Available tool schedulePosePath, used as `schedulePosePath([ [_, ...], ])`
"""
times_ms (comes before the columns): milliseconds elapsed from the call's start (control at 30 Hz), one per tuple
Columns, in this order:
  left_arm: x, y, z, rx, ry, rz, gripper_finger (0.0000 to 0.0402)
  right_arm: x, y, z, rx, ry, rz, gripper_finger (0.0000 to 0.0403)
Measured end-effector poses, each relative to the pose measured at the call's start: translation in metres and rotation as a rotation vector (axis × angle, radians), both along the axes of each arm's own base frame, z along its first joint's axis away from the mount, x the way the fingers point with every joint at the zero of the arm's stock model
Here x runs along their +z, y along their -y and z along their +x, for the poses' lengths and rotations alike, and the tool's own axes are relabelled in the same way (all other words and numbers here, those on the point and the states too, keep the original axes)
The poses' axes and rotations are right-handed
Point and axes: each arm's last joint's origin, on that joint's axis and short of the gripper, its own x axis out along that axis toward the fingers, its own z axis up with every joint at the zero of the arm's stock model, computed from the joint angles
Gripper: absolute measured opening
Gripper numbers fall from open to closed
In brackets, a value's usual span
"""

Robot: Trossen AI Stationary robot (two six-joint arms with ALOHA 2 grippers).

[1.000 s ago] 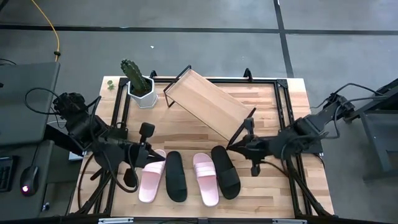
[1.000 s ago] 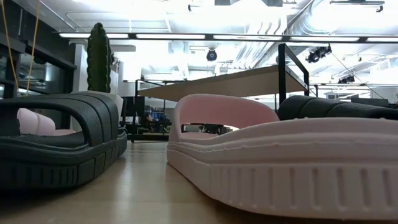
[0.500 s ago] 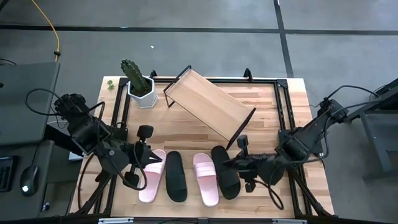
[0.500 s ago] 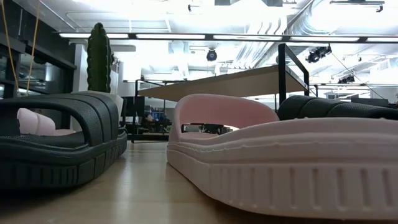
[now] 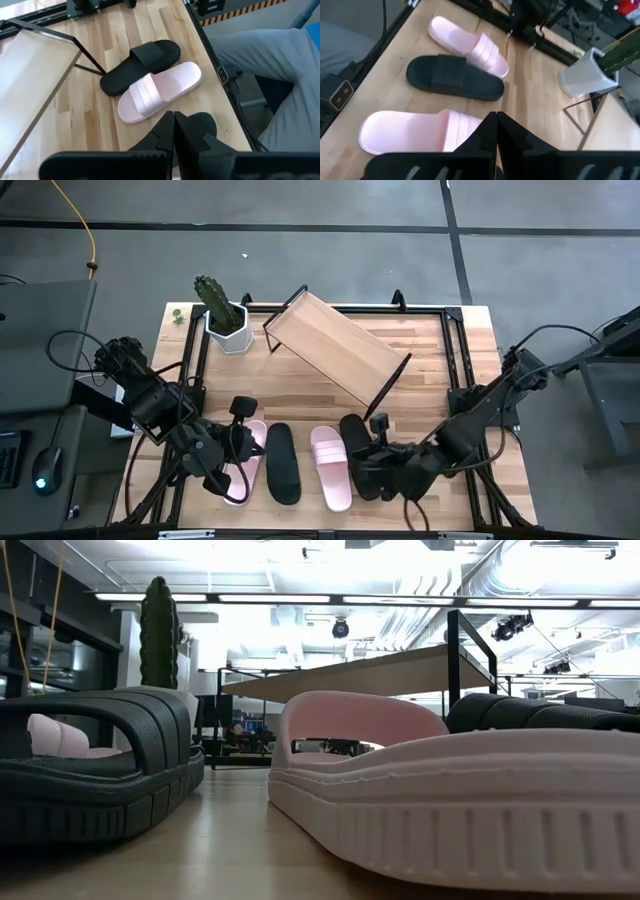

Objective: Pick and place slides into the shelf
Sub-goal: Put the right pink slipper on the shelf

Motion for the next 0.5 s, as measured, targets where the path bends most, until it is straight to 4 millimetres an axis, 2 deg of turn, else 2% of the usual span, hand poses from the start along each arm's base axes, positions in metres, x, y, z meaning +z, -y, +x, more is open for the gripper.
schedulePosePath([
  [500, -0.001, 0.001, -0.001, 0.016, -0.023, -0.056, 0.0001, -0.053, -0.022, 0.023, -0.06, -0.112, -0.001, 0.0],
])
